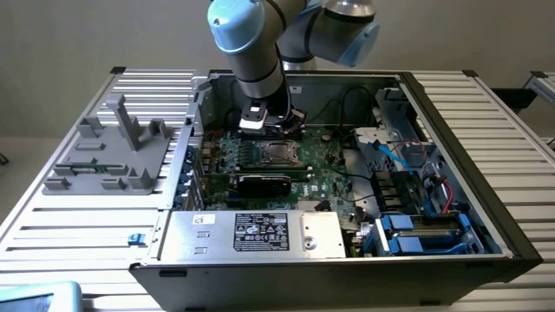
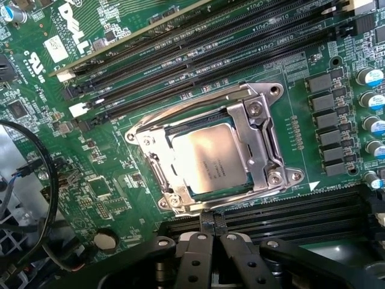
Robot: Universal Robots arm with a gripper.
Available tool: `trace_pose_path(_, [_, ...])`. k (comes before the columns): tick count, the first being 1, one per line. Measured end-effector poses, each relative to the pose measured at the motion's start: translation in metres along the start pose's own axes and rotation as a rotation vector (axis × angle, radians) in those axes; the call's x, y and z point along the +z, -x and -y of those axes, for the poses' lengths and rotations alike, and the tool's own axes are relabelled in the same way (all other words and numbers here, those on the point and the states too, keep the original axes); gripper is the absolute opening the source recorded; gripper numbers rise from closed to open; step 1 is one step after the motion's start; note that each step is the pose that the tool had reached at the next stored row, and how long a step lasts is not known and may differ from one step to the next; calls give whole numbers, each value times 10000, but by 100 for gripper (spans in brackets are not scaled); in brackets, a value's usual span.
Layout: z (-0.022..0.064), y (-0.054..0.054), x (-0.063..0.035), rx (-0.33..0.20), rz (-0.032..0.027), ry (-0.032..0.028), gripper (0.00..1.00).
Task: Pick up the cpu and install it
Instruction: 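Install the first cpu locking lever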
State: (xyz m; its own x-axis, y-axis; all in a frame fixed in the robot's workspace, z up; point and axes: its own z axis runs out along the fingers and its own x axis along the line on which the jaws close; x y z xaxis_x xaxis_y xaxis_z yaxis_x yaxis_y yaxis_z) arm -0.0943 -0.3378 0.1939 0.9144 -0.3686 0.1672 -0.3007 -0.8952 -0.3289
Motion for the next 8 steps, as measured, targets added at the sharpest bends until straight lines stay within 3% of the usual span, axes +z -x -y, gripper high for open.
trace_pose_path(8, [-3,-6,2,1,1,-1,11])
